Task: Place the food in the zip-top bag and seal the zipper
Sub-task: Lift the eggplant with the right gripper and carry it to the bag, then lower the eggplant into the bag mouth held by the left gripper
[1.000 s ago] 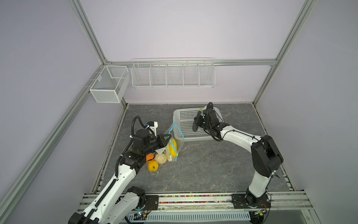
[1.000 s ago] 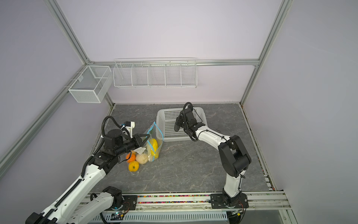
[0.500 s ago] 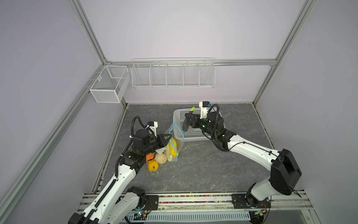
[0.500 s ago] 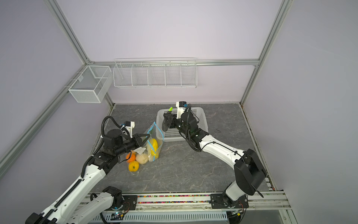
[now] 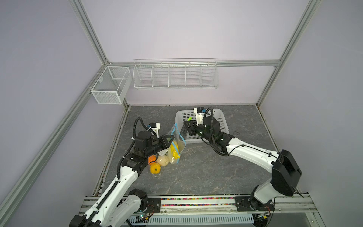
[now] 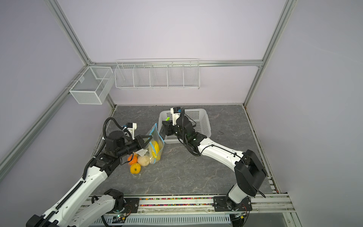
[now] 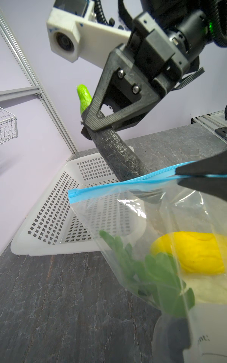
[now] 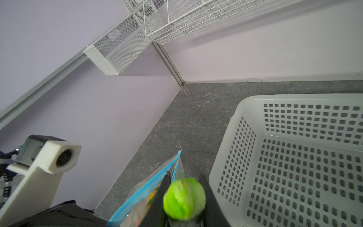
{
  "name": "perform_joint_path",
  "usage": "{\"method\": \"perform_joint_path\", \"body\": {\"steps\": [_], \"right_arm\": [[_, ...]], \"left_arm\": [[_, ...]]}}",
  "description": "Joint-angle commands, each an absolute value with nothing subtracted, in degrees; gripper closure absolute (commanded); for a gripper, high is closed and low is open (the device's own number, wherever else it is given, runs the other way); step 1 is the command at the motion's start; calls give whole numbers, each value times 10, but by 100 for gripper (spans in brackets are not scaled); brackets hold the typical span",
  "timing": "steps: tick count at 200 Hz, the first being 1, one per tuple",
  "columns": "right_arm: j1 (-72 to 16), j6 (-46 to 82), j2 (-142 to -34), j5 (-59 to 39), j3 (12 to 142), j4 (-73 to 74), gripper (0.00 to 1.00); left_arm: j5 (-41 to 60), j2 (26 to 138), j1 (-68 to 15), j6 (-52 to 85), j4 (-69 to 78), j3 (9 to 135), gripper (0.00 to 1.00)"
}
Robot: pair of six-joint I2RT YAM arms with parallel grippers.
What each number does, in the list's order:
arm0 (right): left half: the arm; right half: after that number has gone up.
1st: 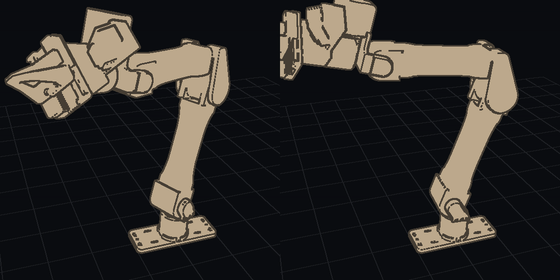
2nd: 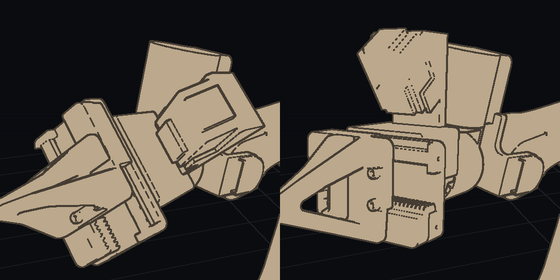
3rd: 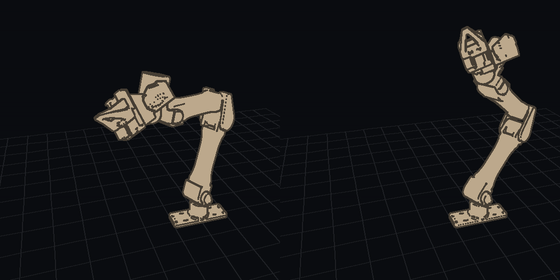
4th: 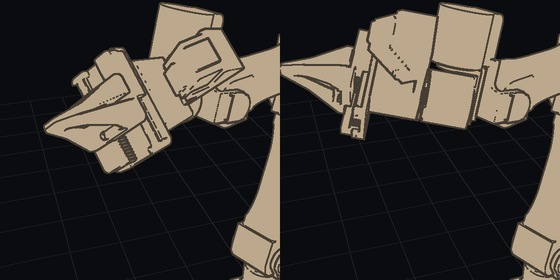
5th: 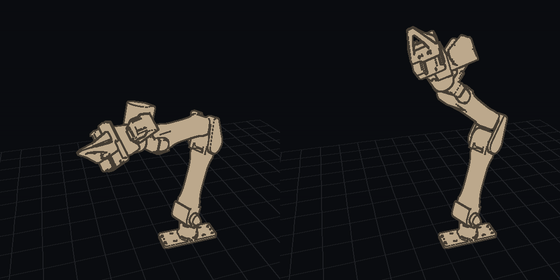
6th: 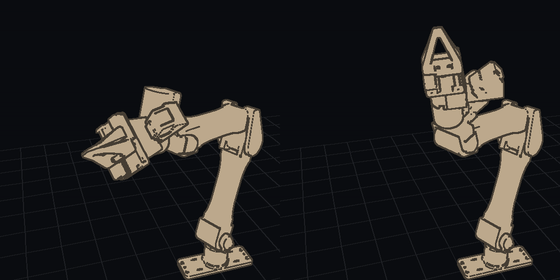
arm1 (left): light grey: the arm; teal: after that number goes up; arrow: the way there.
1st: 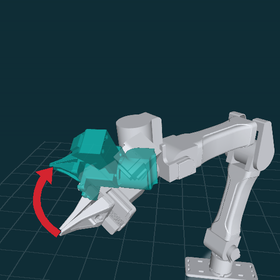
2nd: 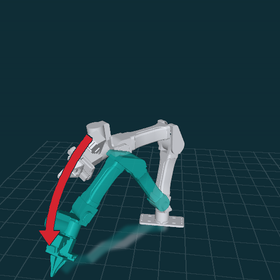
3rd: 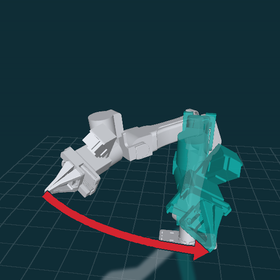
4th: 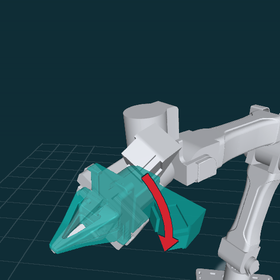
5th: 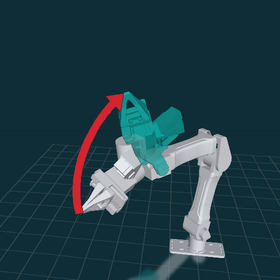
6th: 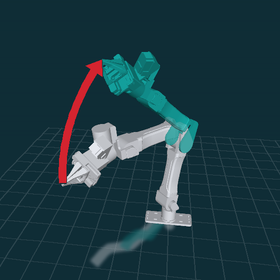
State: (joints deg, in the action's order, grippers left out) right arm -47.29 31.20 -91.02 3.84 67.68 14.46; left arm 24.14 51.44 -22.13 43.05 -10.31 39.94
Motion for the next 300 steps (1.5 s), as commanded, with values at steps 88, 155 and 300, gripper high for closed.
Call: {"method": "perform_joint_path", "body": {"steps": [88, 155, 300], "right_arm": [[-479, 282, -815, 52, 686, 130, 91], [-509, 337, -865, 23, 671, 158, 88], [-537, 425, -920, -12, 683, 118, 86]], "left_arm": [[240, 512, -220, 434, -93, 414, 100], [238, 510, -220, 432, -102, 423, 100], [213, 466, -220, 435, -122, 433, 100]]}}
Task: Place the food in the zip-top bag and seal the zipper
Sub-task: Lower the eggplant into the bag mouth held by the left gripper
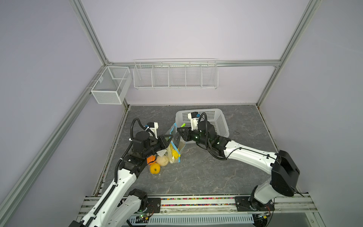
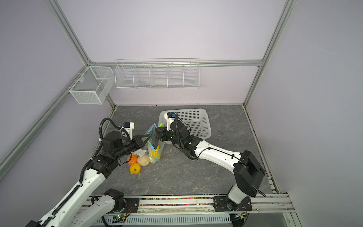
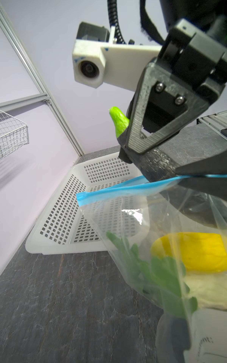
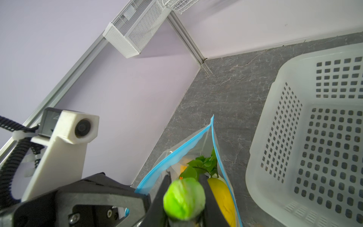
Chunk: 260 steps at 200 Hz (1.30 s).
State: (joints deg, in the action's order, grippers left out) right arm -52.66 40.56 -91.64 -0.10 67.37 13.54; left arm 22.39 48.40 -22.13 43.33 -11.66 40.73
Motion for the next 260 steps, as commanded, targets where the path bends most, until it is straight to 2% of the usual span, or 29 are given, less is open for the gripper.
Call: {"method": "perform_joint_path", "body": {"steps": [1, 104, 119, 153, 169, 216, 260], "right_arm": [[-537, 425, -920, -12, 683, 117, 86], [-561, 442, -939, -21, 714, 55, 80], [-562, 442, -941, -22, 717, 49, 74], [-562, 439, -935, -12, 725, 37, 56], [-562, 440, -934, -10, 728, 33, 52], [-561, 428, -909, 13, 724, 20, 52], [-529, 367, -823, 83, 697, -33, 51]], "left_arm": [[212, 466, -220, 435, -123, 434, 100], [216, 443, -220, 443, -134, 444, 100], [217, 443, -220, 444, -133, 443, 100], [215, 443, -220, 442, -134, 444, 100], [216, 443, -220, 441, -135, 444, 100], [217, 445, -220, 438, -138, 445, 100], [218, 443, -220, 424, -144, 441, 100]]}}
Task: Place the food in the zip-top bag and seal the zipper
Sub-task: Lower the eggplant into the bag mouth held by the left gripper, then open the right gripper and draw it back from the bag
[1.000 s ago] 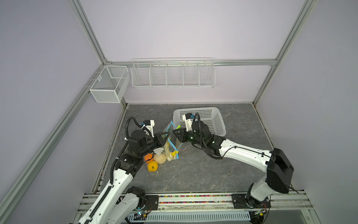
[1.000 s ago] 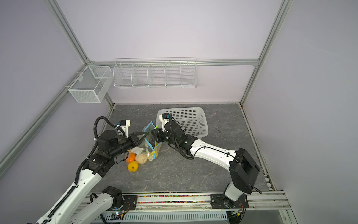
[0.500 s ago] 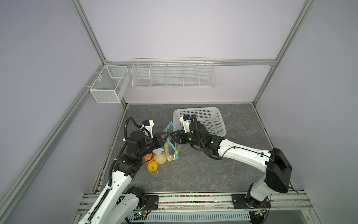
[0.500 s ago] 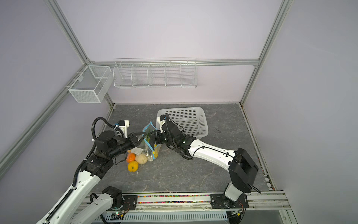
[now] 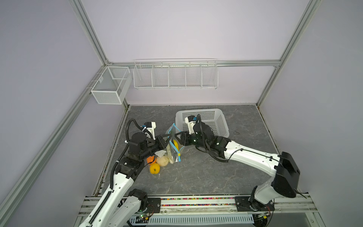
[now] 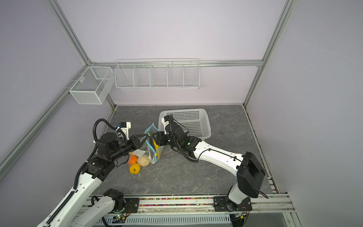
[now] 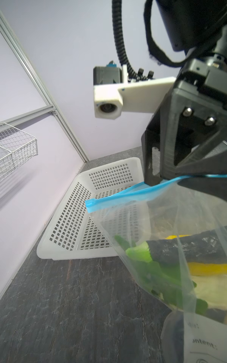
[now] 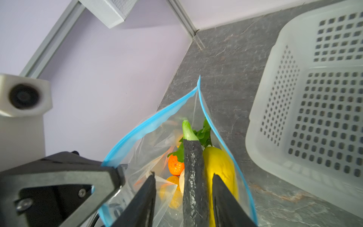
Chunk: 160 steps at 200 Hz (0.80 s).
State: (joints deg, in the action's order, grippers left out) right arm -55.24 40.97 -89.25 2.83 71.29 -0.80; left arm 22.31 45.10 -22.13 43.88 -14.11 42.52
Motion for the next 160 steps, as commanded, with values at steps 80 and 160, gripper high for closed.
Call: {"method": "perform_joint_path", "body": {"steps": [80, 160], "right_arm": [[-441, 313, -788, 20, 691, -230, 53], [-399, 297, -883, -19, 572, -137, 54]], "left_arm": [[222, 428, -220, 354, -163, 492, 100], [235, 425, -220, 379, -160, 492, 100]]}}
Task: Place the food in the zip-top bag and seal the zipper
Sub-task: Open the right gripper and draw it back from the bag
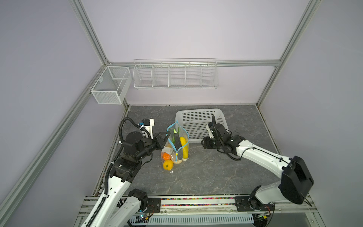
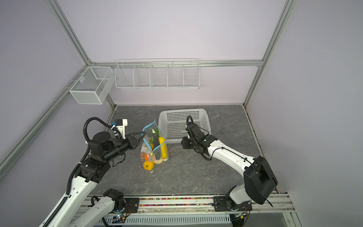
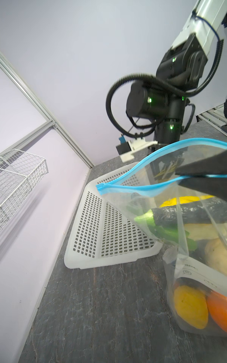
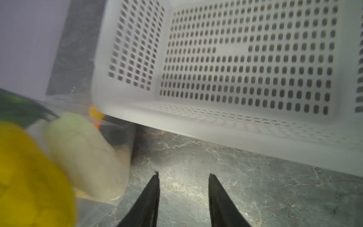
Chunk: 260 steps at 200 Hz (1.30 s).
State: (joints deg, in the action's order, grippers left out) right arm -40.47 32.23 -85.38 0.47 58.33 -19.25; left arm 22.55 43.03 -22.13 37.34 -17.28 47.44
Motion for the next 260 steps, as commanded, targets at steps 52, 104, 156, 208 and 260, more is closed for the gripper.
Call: {"method": "perform_joint_path", "body": {"steps": [52, 104, 156, 208, 260], "right_arm": [[-364, 245, -954, -55, 587, -37, 51], [-350, 229, -1036, -70, 650, -21, 51], [-328, 213, -1057, -75, 703, -24, 50], [-336, 327, -902, -219, 589, -44, 48], [-373, 364, -738, -200, 589, -124, 45]], "left_arm": [[243, 424, -220, 389, -150, 482, 100], [243, 429, -220, 395, -140, 480, 100], [245, 450, -220, 405, -114, 465, 100], [232, 455, -220, 396, -113, 454, 100], [234, 457, -220, 400, -103, 437, 100]]}}
